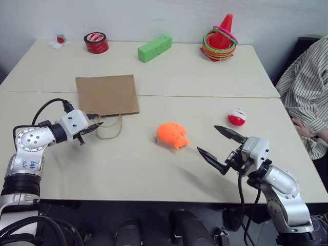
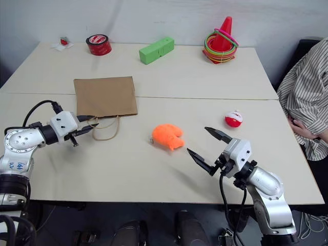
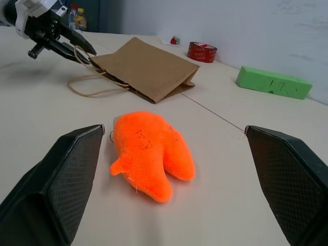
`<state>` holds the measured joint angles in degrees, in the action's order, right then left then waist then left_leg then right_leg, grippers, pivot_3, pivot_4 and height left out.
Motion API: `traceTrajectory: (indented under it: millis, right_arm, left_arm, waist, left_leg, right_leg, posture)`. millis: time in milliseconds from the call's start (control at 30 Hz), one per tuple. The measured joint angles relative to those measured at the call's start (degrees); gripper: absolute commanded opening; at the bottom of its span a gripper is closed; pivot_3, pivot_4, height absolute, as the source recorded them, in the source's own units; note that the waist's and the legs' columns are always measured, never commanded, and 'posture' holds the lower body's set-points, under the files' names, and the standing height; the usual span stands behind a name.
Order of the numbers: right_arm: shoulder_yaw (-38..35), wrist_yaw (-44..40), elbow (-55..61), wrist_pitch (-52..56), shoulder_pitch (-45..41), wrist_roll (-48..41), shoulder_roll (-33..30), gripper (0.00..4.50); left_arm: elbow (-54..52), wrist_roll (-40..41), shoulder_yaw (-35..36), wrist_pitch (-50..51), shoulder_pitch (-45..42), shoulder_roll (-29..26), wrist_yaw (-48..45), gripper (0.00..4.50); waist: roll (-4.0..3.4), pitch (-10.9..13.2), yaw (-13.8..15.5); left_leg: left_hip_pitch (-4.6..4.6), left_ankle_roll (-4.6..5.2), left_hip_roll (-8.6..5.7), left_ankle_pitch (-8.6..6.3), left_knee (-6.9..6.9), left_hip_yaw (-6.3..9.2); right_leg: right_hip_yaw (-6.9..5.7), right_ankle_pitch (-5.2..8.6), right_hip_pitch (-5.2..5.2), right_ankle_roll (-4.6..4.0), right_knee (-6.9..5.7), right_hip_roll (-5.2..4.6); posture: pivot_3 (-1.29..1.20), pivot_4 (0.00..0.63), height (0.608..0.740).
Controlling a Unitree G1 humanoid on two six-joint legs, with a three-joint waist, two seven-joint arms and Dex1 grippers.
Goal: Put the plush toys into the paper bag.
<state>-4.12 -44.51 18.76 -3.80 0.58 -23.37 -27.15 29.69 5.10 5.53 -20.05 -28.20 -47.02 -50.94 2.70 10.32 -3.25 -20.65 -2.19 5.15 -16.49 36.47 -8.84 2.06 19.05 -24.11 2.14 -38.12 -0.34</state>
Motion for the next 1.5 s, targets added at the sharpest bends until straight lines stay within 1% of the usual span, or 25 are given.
traceTrajectory:
  millis: [33, 67, 100, 133, 167, 233, 300, 333, 367, 467, 500, 533, 633, 667, 700, 833, 967, 1000, 1133, 1267, 1500]
  right_arm:
    - [0.31, -0.36, -0.03, 0.00, -0.26, 0.01, 0.00, 4.32]
    - [0.92, -0.70, -0.06, 0.18, -0.59, -0.16, 0.04, 4.13]
    - [2.21, -1.32, -0.08, 1.50, -2.12, -0.98, 0.54, 3.92]
    - [2.37, -1.39, -0.08, 1.65, -2.41, -1.12, 0.64, 3.61]
    - [4.20, -2.21, -0.22, 3.09, -4.69, -1.31, 0.69, 3.36]
    - [8.32, -3.85, -0.28, 5.61, -9.27, -1.21, 1.10, 2.65]
    - [12.30, -4.76, -0.97, 7.76, -13.62, -0.44, 3.03, 1.95]
    - [14.23, -4.92, -1.73, 8.43, -15.65, 0.35, 4.12, 1.63]
    - [16.78, -5.06, -3.25, 9.45, -18.51, 1.40, 5.78, 1.19]
    - [21.73, -4.88, -8.02, 11.42, -24.56, 3.46, 11.35, 0.15]
    - [23.05, -4.67, -10.22, 11.74, -26.56, 4.46, 13.00, 0.03]
    - [24.98, -4.47, -14.20, 11.90, -29.70, 6.29, 15.69, 0.03]
    - [28.57, -3.82, -21.74, 11.79, -35.26, 10.39, 20.29, 0.03]
    - [29.06, -3.55, -23.85, 11.76, -36.40, 11.28, 21.57, 0.03]
    - [29.33, -2.90, -26.51, 11.88, -37.58, 12.26, 23.29, 0.03]
    - [31.17, -0.30, -33.77, 12.04, -40.56, 15.73, 28.87, 0.03]
    - [31.12, 4.67, -43.12, 10.29, -43.37, 19.81, 33.48, 0.03]
    - [31.14, 6.29, -47.04, 9.35, -44.70, 21.44, 34.67, 0.03]
    - [31.42, 9.50, -57.05, 5.33, -45.65, 25.67, 34.97, 0.03]
    - [32.30, 10.28, -58.85, 3.38, -46.68, 27.99, 34.99, 0.03]
    - [32.52, 10.13, -58.60, 2.74, -46.25, 29.30, 34.74, 0.03]
  left_arm:
    - [-0.62, 2.25, 0.52, 1.66, 0.51, -0.11, -2.20, 0.19]
    - [-1.66, 4.39, 1.14, 3.48, 1.34, -0.42, -4.29, 0.01]
    - [-3.79, 8.28, 2.74, 7.42, 3.12, -1.18, -7.25, 0.00]
    - [-4.13, 8.78, 2.91, 8.01, 3.30, -1.31, -7.67, 0.00]
    - [-7.78, 13.05, 5.16, 12.95, 6.10, -2.45, -9.52, 0.00]
    - [-16.08, 21.90, 9.44, 24.04, 10.41, -4.56, -12.22, 0.00]
    - [-24.67, 30.08, 13.53, 35.18, 14.35, -7.60, -13.28, 0.00]
    - [-28.01, 33.16, 15.61, 39.31, 15.95, -8.77, -13.30, 0.00]
    - [-31.73, 36.60, 18.10, 44.20, 17.77, -9.88, -12.96, 0.00]
    - [-38.25, 42.99, 22.13, 52.38, 19.73, -10.18, -11.10, 0.00]
    - [-39.21, 44.03, 22.87, 53.95, 20.12, -10.16, -10.49, 0.00]
    - [-40.76, 45.15, 23.85, 55.95, 20.83, -10.16, -9.53, 0.00]
    - [-43.90, 47.38, 24.75, 59.28, 21.08, -10.02, -7.49, 0.00]
    - [-44.70, 47.79, 25.13, 60.00, 21.04, -9.97, -6.91, 0.00]
    - [-45.22, 48.39, 25.22, 60.69, 20.97, -9.80, -6.24, 0.00]
    - [-47.17, 50.20, 25.32, 62.77, 20.36, -9.54, -4.81, 0.00]
    - [-47.57, 52.44, 25.77, 64.91, 19.94, -9.55, -4.20, 0.00]
    - [-47.57, 53.01, 26.03, 65.49, 19.94, -9.56, -4.19, 0.00]
    - [-47.25, 53.31, 27.37, 66.06, 19.82, -9.89, -4.20, 0.00]
    - [-46.39, 52.80, 27.81, 65.61, 18.00, -10.93, -4.37, 0.00]
    - [-37.84, 47.54, 29.96, 61.32, 14.45, -12.88, -4.63, 0.00]
  waist:
    - [0.00, 0.00, -0.12]
    - [0.00, 0.00, -0.20]
    - [0.01, 0.01, -0.53]
    - [0.01, 0.01, -0.54]
    - [0.03, 0.02, -0.94]
    - [0.12, 0.06, -1.70]
    - [0.14, 0.08, -1.75]
    - [0.14, 0.08, -1.78]
    - [0.13, 0.09, -1.80]
    - [0.12, 0.10, -1.61]
    - [0.12, 0.09, -1.62]
    - [0.13, 0.09, -1.68]
    - [0.16, 0.07, -1.65]
    - [0.17, 0.06, -1.63]
    - [0.18, 0.05, -1.67]
    - [0.20, 0.05, -1.91]
    - [0.20, 0.05, -2.50]
    - [0.21, 0.04, -2.80]
    - [0.21, 0.04, -3.22]
    - [0.22, 0.03, -3.35]
    - [0.23, 0.02, -3.32]
  left_leg:
    - [0.02, -0.01, 0.00, 0.01, 0.03, -0.02]
    - [0.06, -0.02, 0.00, 0.01, 0.04, -0.04]
    - [0.10, -0.05, 0.02, 0.04, 0.06, -0.03]
    - [0.10, -0.06, 0.02, 0.05, 0.06, -0.02]
    - [0.13, -0.07, 0.01, 0.07, 0.08, -0.01]
    - [0.10, -0.08, 0.08, 0.08, 0.12, 0.07]
    - [0.11, -0.09, 0.08, 0.08, 0.17, 0.19]
    - [0.11, -0.09, 0.09, 0.08, 0.19, 0.19]
    - [0.11, -0.09, 0.07, 0.09, 0.22, 0.23]
    - [0.08, -0.08, 0.03, 0.09, 0.30, 0.31]
    - [0.07, -0.08, 0.04, 0.09, 0.38, 0.31]
    - [0.03, -0.09, 0.05, 0.08, 0.46, 0.32]
    - [-0.25, -0.07, 0.04, 0.07, 0.55, 0.34]
    - [-0.53, -0.07, 0.04, 0.07, 0.64, 0.38]
    - [-0.59, -0.07, 0.04, 0.07, 0.69, 0.38]
    - [-0.62, -0.08, 0.06, 0.06, 0.67, 0.37]
    - [-0.60, -0.09, 0.06, 0.07, 0.68, 0.37]
    - [-0.60, -0.09, 0.06, 0.07, 0.68, 0.37]
    - [-0.63, -0.09, 0.03, 0.07, 0.67, 0.37]
    - [-0.52, -0.11, 0.03, 0.07, 0.65, 0.38]
    - [-0.50, -0.13, 0.02, 0.08, 0.64, 0.39]
  right_leg:
    - [0.02, 0.00, 0.00, 0.00, -0.07, 0.00]
    - [0.03, 0.00, 0.00, 0.00, -0.14, 0.01]
    - [0.06, 0.00, 0.00, -0.01, -0.26, 0.02]
    - [0.05, 0.00, 0.00, -0.01, -0.29, 0.02]
    - [0.07, 0.00, -0.01, -0.02, -0.35, 0.03]
    - [0.03, -0.01, -0.03, -0.06, -0.45, 0.02]
    - [0.00, 0.01, -0.04, -0.12, -0.54, 0.01]
    - [0.00, 0.01, -0.04, -0.13, -0.56, 0.01]
    - [-0.01, 0.01, -0.04, -0.14, -0.61, 0.01]
    - [-0.06, 0.02, -0.04, -0.16, -0.63, -0.01]
    - [-0.05, 0.02, -0.04, -0.16, -0.65, 0.00]
    - [-0.06, 0.02, -0.05, -0.16, -0.68, 0.00]
    - [-0.08, 0.02, -0.26, -0.17, -0.68, -0.04]
    - [-0.12, 0.01, -0.47, -0.16, -0.71, -0.05]
    - [-0.11, 0.01, -0.51, -0.15, -0.71, -0.06]
    - [-0.11, 0.01, -0.53, -0.16, -0.65, -0.06]
    - [-0.12, 0.01, -0.52, -0.16, -0.68, -0.05]
    - [-0.12, 0.01, -0.52, -0.16, -0.69, -0.06]
    - [-0.12, 0.01, -0.53, -0.16, -0.67, -0.08]
    - [-0.11, 0.01, -0.48, -0.16, -0.72, -0.09]
    - [-0.14, 0.01, -0.47, -0.17, -0.76, -0.11]
  posture:
    - [0.00, 0.150, 0.740]
    - [0.00, 0.150, 0.740]
    - [0.00, 0.150, 0.740]
    - [0.00, 0.150, 0.740]
    - [0.00, 0.150, 0.740]
    - [0.00, 0.150, 0.740]
    - [0.00, 0.150, 0.740]
    - [0.00, 0.150, 0.740]
    - [0.00, 0.150, 0.740]
    - [0.00, 0.150, 0.740]
    - [0.00, 0.150, 0.740]
    - [0.00, 0.150, 0.740]
    - [0.00, 0.150, 0.740]
    - [0.00, 0.150, 0.740]
    - [0.00, 0.150, 0.740]
    - [0.00, 0.150, 0.740]
    - [0.00, 0.150, 0.740]
    - [0.00, 0.150, 0.740]
    - [0.00, 0.150, 0.740]
    - [0.00, 0.150, 0.740]
    - [0.00, 0.150, 0.740]
